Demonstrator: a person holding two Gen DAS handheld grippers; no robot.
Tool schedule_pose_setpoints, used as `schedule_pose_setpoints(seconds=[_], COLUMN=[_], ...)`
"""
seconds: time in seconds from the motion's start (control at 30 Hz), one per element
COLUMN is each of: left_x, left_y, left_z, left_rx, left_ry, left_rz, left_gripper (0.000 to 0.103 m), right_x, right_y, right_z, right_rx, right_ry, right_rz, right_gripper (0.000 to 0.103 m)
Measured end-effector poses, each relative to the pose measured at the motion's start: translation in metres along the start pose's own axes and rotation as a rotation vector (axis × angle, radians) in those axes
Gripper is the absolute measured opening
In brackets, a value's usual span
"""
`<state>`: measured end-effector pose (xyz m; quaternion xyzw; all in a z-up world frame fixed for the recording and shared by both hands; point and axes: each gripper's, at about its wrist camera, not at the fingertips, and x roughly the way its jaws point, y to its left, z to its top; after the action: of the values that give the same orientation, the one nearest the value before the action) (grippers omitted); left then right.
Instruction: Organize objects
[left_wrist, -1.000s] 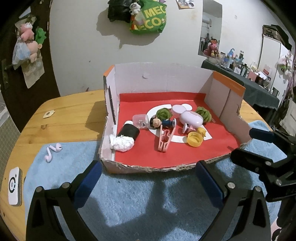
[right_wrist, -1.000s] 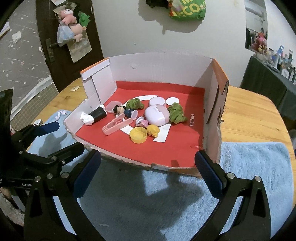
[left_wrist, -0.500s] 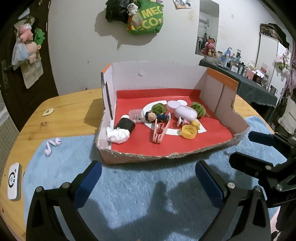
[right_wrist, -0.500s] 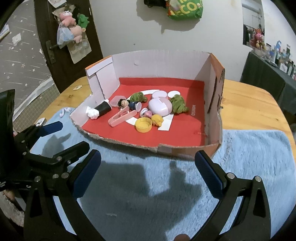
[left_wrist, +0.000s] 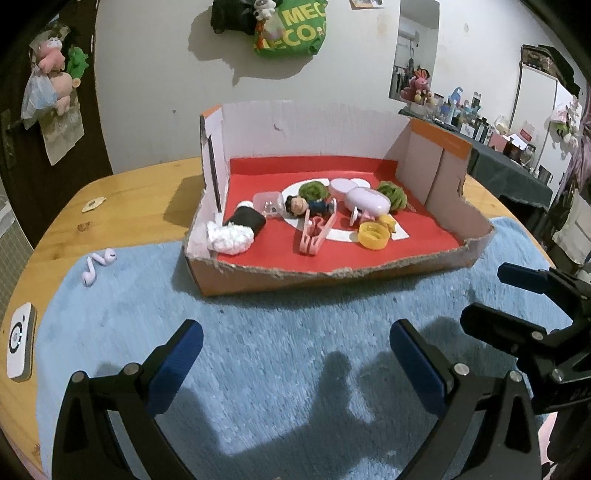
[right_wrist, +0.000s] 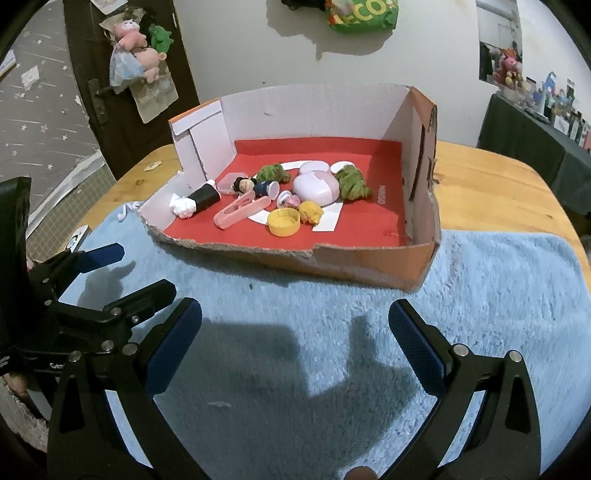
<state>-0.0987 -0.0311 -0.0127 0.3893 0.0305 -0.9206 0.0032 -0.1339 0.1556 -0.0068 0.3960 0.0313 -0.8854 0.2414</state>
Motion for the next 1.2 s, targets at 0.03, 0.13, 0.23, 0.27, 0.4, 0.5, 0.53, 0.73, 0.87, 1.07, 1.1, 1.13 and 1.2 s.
schedule_pose_setpoints(seconds=[0.03,0.13,0.23,0.27,0.4,0.5,0.53,0.73,0.87,1.07,1.1,1.13,1.2], left_x=[0.0,0.002,0.005,0.005,0.007,0.008,0.008,0.013,0.015,0.015,0.015,0.015,0.016], left_y=[0.0,-0.001,-0.002,-0.003,-0.003,-0.004,-0.004,-0.002,-0.001,-0.002,-0.002,-0.002,-0.002], left_z=[-0.002,-0.006,-0.009,-0.01,-0.013,-0.015,-0.016,-0.023,-0.025,-0.026,-0.026,-0.026,-0.026], left_rx=[-0.002,-0.003,0.001,0.001,-0.002,-0.002,-0.002,-0.011,-0.017,-0.016,-0.015,-0.012,-0.011], left_ry=[0.004,0.016,0.027,0.03,0.041,0.046,0.048,0.071,0.078,0.077,0.077,0.077,0.077], left_rz=[-0.002,-0.008,-0.007,-0.006,-0.004,-0.002,-0.002,-0.006,-0.005,0.001,0.003,0.004,0.006], left_gripper=[0.103,0.103,0.103,0.103,0.103,0.103,0.103,0.103,0.103,0.103,0.103,0.103,0.103], right_x=[0.001,0.001,0.002,0.002,0.002,0.003,0.004,0.01,0.011,0.013,0.013,0.013,0.013], right_y=[0.0,0.0,0.002,0.003,0.003,0.002,0.001,-0.001,-0.003,-0.006,-0.006,-0.006,-0.006], right_z=[-0.001,-0.005,-0.009,-0.01,-0.013,-0.016,-0.017,-0.025,-0.029,-0.031,-0.032,-0.033,-0.033], right_rx=[0.001,0.002,-0.001,0.0,0.009,0.015,0.02,0.036,0.048,0.06,0.06,0.057,0.055], right_ry=[0.002,0.004,0.005,0.005,-0.003,-0.004,-0.002,0.018,0.024,0.024,0.025,0.022,0.02], right_rz=[0.0,-0.004,-0.01,-0.012,-0.025,-0.034,-0.035,-0.029,-0.023,-0.022,-0.024,-0.027,-0.028], right_gripper=[0.103,0.103,0.103,0.103,0.103,0.103,0.103,0.103,0.103,0.103,0.103,0.103,0.103])
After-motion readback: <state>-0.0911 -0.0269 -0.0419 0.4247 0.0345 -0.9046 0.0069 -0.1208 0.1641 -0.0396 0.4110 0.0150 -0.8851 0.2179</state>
